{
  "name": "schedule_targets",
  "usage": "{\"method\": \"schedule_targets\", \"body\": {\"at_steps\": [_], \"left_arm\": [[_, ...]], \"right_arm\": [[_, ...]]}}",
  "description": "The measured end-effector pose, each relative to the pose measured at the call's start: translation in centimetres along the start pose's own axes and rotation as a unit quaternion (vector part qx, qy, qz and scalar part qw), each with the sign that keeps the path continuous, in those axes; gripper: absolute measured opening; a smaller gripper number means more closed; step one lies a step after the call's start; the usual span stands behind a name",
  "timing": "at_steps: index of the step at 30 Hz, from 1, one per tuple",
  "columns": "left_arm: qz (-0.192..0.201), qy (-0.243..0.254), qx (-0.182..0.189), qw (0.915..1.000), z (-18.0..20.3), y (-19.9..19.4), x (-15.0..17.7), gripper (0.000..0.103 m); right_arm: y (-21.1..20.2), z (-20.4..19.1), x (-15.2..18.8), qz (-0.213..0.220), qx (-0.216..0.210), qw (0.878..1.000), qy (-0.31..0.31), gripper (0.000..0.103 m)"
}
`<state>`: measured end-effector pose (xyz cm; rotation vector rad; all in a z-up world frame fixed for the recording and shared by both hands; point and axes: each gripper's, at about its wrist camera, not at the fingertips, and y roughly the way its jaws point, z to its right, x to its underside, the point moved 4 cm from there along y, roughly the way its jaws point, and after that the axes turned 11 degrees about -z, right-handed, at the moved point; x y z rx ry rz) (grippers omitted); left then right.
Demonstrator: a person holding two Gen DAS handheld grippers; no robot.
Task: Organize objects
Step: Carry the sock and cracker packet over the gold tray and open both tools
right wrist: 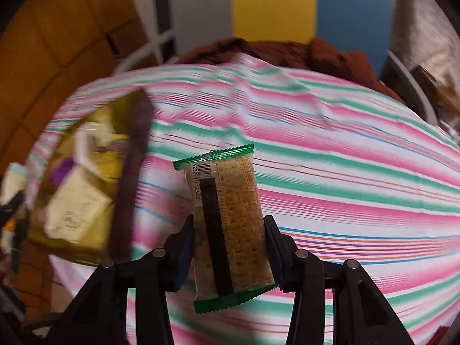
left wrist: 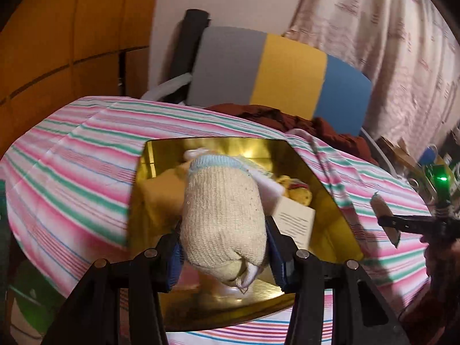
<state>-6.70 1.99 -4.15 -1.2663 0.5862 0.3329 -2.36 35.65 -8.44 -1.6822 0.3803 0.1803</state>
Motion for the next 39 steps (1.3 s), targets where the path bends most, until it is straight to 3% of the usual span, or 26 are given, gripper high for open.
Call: {"method": "schedule_targets", "body": {"at_steps": [5, 10, 16, 22, 26, 34, 37, 39], "left_arm": [[0.000, -0.015, -0.003, 0.9999, -1.2, 0.1, -0.1, 0.050], [-0.004, -0.021, 0.003, 0.9998, -1.5, 0.4, 0.1, 0.050], [-0.005, -0.015, 0.011, 0.9998, -1.2, 0.6, -0.2, 0.050], [-0.011, -0.016, 0.014, 0.9997, -1.1, 1.7, -0.7, 0.050], [-0.016, -0.016, 0.019, 0.9996, -0.6, 2.8, -1.7, 0.050], [-0.042, -0.026, 0.025, 0.9985, 0.3, 5.7, -3.6, 0.051], [-0.052, -0.030, 0.024, 0.9979, 0.2, 6.2, -3.6, 0.055], [-0.051, -0.037, 0.016, 0.9979, -0.4, 5.8, -3.3, 0.062]], "right_arm": [[-1.1, -6.7, -0.5, 0.031, -0.069, 0.997, -0.028, 0.046], [-0.4, -11.2, -1.2, 0.043, -0.101, 0.994, -0.025, 0.046], [1.2, -13.3, -1.1, 0.037, -0.093, 0.995, -0.018, 0.047], [1.3, -12.8, -0.1, 0.036, -0.073, 0.996, -0.019, 0.048], [0.7, -12.5, 0.6, 0.045, -0.069, 0.997, -0.012, 0.061], [0.7, -12.9, 1.5, 0.054, -0.040, 0.998, -0.021, 0.066], [0.7, -13.1, 1.6, 0.057, -0.036, 0.997, -0.022, 0.066], [0.7, -13.2, 1.7, 0.058, -0.036, 0.997, -0.024, 0.068]]}}
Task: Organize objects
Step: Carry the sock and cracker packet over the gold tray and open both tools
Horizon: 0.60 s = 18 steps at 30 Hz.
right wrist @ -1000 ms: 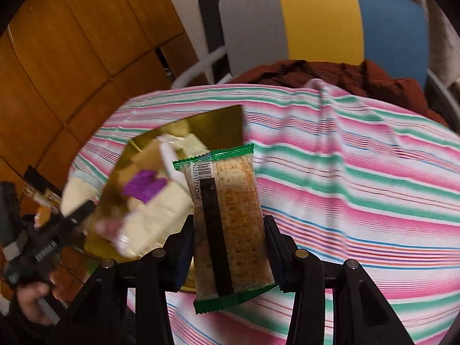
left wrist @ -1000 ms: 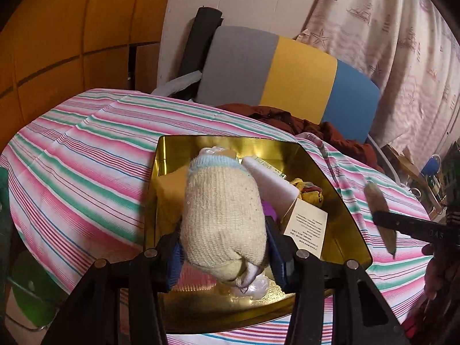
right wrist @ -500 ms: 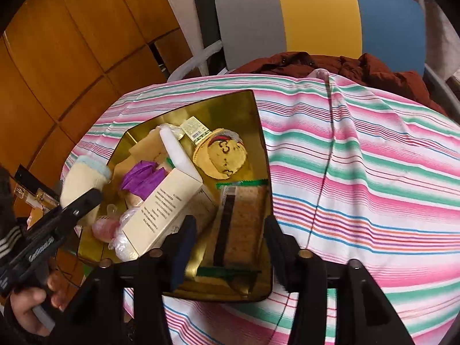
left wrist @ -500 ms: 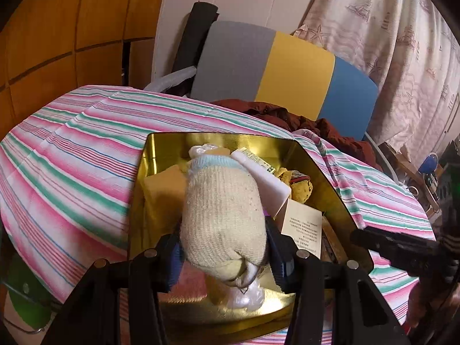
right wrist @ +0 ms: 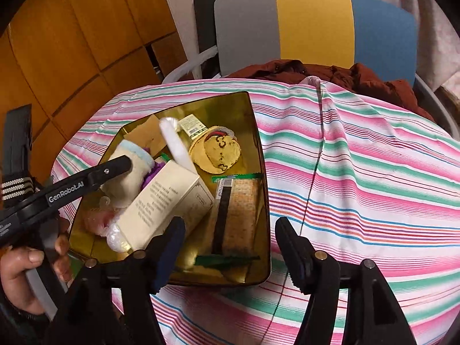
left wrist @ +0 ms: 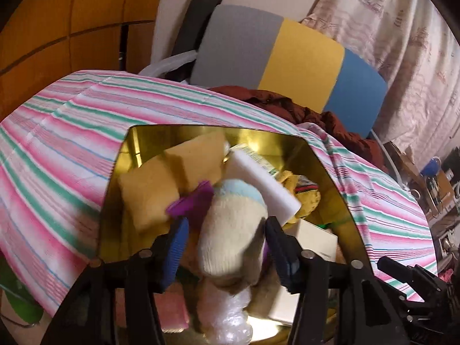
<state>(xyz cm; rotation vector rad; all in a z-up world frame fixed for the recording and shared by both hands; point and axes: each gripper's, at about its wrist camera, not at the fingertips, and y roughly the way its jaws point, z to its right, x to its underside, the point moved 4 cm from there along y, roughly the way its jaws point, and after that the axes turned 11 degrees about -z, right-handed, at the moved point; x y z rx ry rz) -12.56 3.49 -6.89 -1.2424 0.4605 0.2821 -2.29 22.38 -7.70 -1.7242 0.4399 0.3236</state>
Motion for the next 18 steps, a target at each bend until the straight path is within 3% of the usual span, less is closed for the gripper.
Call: {"method": "schedule_targets", "body": {"at_steps": [5, 11, 15, 18], "left_arm": [[0.019, 0.011, -0.029, 0.9993, -1.1, -1.5, 2.0, 0.064], [0.014, 0.017, -0.051, 0.9985, -1.2, -0.4, 1.9, 0.063], [0.016, 0.021, -0.052, 0.9983, -1.0, -0.6, 2.1, 0.063], [0.032, 0.026, -0.065, 0.9970, -0.8, -1.7, 2.3, 0.063]], "right_arm": [[0.1, -0.4, 0.2, 0.004, 0.003, 1.000, -0.005, 0.069], [-0.1, -1.4, 0.3, 0.015, 0.024, 0.999, -0.024, 0.069], [-0.2, -1.9, 0.4, 0.025, 0.044, 0.998, -0.034, 0.083], [-0.5, -2.3, 0.4, 0.035, 0.056, 0.997, -0.041, 0.087]]}}
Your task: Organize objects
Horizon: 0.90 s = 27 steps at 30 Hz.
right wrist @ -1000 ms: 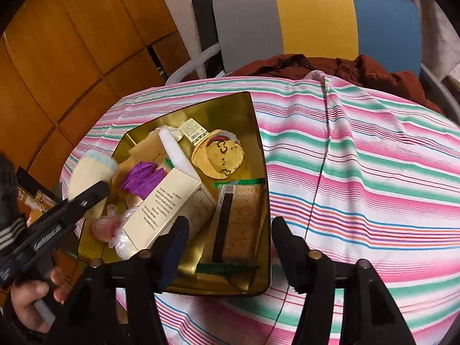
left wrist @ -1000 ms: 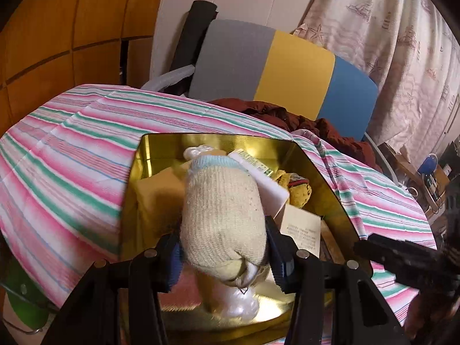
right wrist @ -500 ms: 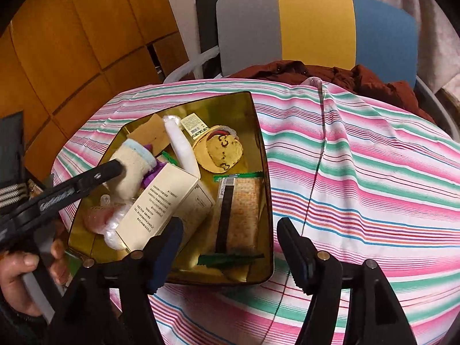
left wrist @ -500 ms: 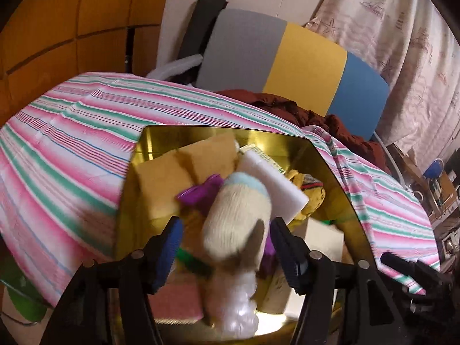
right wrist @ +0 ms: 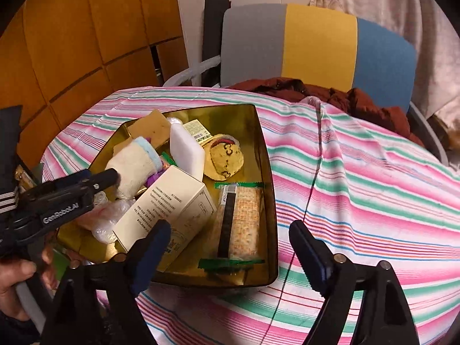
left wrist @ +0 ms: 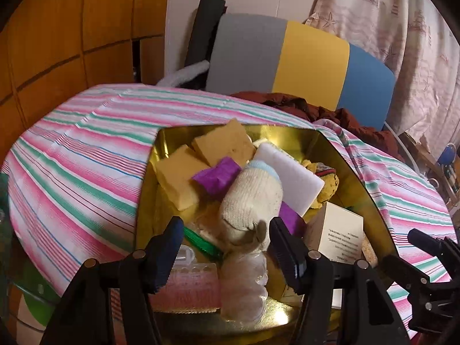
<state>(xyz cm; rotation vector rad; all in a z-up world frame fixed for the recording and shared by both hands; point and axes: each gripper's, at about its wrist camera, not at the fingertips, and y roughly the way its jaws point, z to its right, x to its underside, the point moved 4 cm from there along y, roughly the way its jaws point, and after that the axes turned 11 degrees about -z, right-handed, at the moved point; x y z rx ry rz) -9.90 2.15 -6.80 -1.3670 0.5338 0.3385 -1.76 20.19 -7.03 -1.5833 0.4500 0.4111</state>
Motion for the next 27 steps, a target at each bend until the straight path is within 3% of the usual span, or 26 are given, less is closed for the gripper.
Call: {"method": "schedule_targets", "body": {"at_steps": [4, 8, 23, 27], "left_arm": [[0.028, 0.009, -0.030, 0.9991, 0.1, -2.0, 0.1, 0.063], [0.042, -0.001, -0.034, 0.9985, 0.2, -3.7, 0.5, 0.071], [0.075, -0.015, -0.104, 0.9916, 1.0, -6.9, 2.1, 0.075], [0.066, -0.025, -0.094, 0.9930, 0.7, -7.1, 2.4, 0.075]], "right_arm": [[-0.5, -0.4, 0.0, 0.012, 0.009, 1.000, -0.004, 0.096], [-1.1, -0.8, -0.1, 0.023, 0.018, 1.000, -0.007, 0.103], [-2.7, -0.3, 0.0, 0.042, 0.047, 0.998, 0.010, 0.103], [-2.8, -0.2, 0.2, 0.043, 0.042, 0.998, 0.019, 0.103]]}}
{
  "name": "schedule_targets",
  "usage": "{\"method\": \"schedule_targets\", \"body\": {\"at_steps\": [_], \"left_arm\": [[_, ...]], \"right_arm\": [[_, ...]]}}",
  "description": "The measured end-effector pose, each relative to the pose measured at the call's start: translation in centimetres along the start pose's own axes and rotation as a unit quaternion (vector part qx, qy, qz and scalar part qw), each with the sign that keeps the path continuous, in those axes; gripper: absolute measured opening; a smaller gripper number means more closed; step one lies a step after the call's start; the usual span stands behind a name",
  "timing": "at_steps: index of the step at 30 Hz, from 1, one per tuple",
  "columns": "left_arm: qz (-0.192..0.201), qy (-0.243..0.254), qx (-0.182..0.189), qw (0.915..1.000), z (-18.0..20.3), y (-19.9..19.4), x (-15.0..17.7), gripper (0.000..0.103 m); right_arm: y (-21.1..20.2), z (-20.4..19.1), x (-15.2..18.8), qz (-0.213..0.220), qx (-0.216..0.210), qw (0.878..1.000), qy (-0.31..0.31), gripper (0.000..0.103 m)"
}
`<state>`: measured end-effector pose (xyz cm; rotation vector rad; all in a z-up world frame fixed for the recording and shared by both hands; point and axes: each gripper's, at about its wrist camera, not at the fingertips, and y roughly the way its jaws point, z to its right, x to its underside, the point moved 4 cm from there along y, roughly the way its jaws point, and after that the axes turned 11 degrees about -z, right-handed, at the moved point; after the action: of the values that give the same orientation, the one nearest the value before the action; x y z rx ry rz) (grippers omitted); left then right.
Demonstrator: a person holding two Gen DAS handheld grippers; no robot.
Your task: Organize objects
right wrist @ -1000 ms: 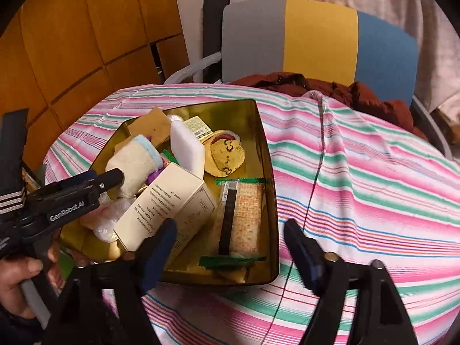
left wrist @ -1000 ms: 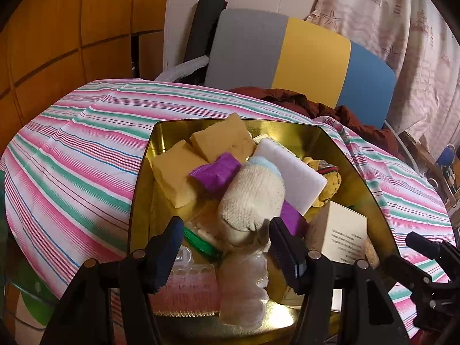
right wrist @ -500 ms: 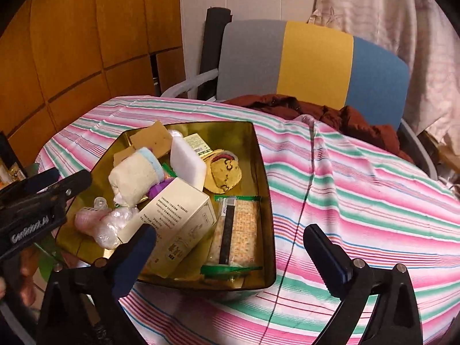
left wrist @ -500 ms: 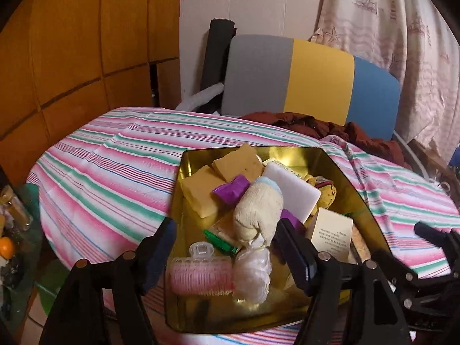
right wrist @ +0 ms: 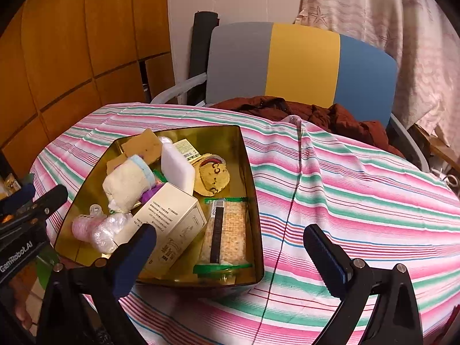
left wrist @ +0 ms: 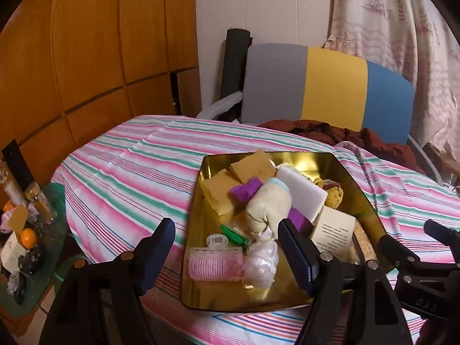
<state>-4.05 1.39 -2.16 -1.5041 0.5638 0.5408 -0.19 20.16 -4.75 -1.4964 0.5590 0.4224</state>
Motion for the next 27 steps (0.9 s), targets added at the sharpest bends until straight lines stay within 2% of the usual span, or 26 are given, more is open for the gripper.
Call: {"method": "schedule_targets", "body": {"at_steps": [7, 13, 15, 18, 27], "left_arm": [[-0.002, -0.005, 0.006, 1.0000, -0.7, -0.1, 1.2, 0.074], [-0.001, -0.003, 0.015, 0.9999, -1.0, -0.5, 2.0, 0.073], [-0.002, -0.005, 0.021, 0.9998, -1.0, -0.5, 2.0, 0.067], [-0.012, -0.010, 0.034, 0.9993, -1.0, -0.2, 2.1, 0.065], [-0.024, -0.020, 0.039, 0.9987, -1.3, 0.4, 2.3, 0.064]], "right_arm": [[0.1, 0.2, -0.1, 0.005, -0.005, 1.000, 0.014, 0.103], [-0.5, -0.4, -0.2, 0.019, -0.004, 1.000, 0.001, 0.103], [-0.6, -0.9, 0.0, 0.022, 0.001, 1.000, -0.010, 0.103], [-0.4, -1.2, 0.2, 0.018, 0.000, 1.000, -0.014, 0.103], [0.2, -1.7, 0.5, 0.011, 0.004, 1.000, -0.017, 0.103]]}}
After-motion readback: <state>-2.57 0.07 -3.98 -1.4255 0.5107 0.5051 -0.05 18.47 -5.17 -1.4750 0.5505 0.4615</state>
